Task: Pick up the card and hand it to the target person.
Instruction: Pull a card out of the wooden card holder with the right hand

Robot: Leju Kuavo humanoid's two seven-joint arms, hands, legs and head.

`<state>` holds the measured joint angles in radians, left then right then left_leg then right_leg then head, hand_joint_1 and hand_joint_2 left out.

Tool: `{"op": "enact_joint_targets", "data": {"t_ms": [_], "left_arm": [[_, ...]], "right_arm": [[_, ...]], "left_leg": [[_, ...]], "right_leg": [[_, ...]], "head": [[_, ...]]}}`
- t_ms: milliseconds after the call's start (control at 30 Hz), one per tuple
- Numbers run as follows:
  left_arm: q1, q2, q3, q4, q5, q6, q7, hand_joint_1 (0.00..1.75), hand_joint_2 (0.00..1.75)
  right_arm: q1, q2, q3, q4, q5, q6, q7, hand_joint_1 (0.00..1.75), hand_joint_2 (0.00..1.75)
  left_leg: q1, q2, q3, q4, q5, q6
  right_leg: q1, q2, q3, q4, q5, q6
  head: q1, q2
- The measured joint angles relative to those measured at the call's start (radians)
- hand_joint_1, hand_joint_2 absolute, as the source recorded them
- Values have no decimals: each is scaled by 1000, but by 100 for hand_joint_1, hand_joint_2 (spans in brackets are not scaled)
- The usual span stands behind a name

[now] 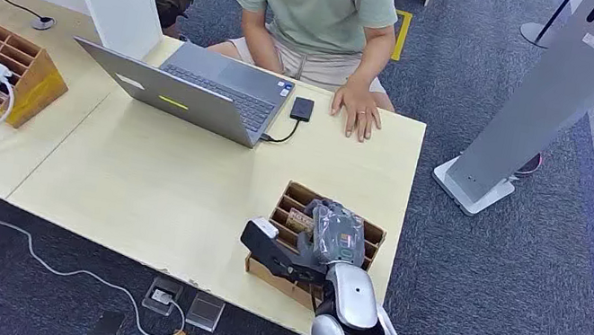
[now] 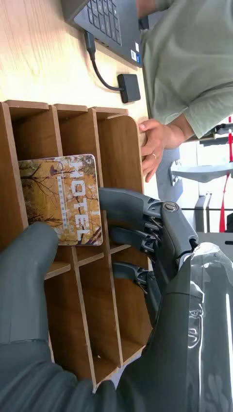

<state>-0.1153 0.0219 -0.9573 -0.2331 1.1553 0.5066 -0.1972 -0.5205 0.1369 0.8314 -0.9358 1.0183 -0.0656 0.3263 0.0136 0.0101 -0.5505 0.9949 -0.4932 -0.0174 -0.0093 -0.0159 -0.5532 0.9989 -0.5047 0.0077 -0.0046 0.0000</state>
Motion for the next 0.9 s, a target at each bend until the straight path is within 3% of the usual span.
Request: {"op": "enact_joint_targets", "data": {"t_ms": [133, 333, 567, 900], "left_arm": [[0, 1, -3, 0, -2, -1, 0, 0, 0], [0, 1, -4, 0, -2, -4, -2, 0, 0], [0, 2, -4, 0, -2, -10, -4, 0, 0], [0, 4, -4, 0, -3, -12, -5, 0, 0]], "right_arm": [[0, 0, 0, 0, 2, 2, 3, 103, 175], [0, 0, 0, 0, 0, 1, 4, 122, 175], [0, 0, -2, -2, -11, -6, 0, 110, 175], [3, 0, -13, -10, -25, -8, -5, 120, 175]], "left_leg": [[0, 0, 0, 0, 0, 0], [0, 0, 0, 0, 0, 0], [0, 0, 0, 0, 0, 0], [0, 0, 0, 0, 0, 0]], "right_leg": [[0, 0, 0, 0, 0, 0], [0, 0, 0, 0, 0, 0], [0, 0, 0, 0, 0, 0], [0, 0, 0, 0, 0, 0]], "head": [[0, 0], [0, 0], [0, 0], [0, 0]]}}
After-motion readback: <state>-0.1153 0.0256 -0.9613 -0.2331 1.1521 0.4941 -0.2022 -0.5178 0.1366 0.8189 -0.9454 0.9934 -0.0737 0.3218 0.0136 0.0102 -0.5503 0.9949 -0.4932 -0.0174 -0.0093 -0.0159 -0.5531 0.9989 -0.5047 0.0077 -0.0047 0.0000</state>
